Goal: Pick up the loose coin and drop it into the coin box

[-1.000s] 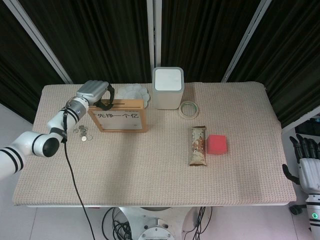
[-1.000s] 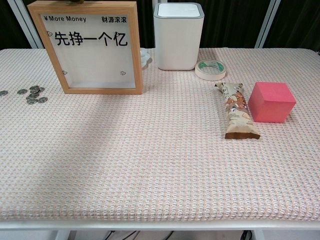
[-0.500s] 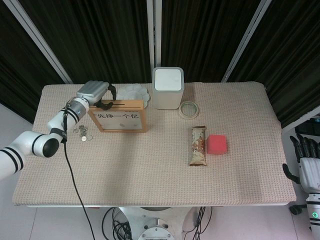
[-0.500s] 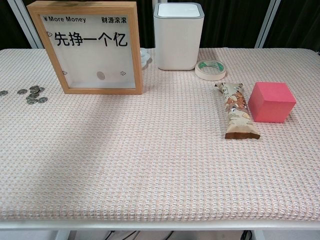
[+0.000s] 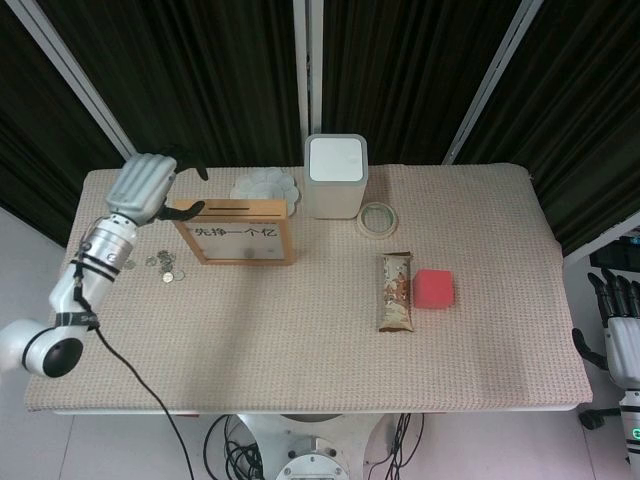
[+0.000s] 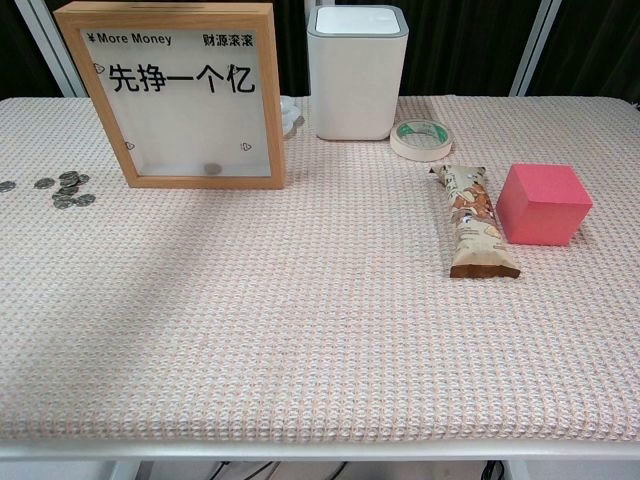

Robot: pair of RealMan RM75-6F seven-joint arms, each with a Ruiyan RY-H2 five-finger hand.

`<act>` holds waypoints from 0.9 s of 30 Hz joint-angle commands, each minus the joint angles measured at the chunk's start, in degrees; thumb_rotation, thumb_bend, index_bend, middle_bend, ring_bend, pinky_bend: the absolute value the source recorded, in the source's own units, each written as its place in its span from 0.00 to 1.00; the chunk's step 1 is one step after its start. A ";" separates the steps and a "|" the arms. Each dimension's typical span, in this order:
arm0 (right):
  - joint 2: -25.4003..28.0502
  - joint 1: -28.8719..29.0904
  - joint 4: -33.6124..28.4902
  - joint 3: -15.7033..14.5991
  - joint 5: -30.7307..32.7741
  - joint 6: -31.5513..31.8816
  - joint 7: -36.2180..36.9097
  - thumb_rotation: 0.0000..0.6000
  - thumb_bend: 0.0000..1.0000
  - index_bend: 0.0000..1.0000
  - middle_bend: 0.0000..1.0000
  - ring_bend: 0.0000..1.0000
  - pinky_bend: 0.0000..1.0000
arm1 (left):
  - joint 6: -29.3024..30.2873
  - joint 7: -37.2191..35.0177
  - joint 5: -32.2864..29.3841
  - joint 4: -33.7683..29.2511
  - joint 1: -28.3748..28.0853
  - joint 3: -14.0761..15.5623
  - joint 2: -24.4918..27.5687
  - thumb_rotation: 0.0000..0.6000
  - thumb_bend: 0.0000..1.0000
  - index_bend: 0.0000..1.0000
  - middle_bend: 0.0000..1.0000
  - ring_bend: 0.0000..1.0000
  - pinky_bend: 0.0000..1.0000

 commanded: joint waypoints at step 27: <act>-0.44 -2.22 -0.70 -1.97 -5.10 4.93 -2.34 1.00 0.30 0.00 0.00 0.00 0.00 | 38.75 11.26 29.25 11.12 43.88 16.98 -12.82 1.00 0.09 0.00 0.00 0.00 0.01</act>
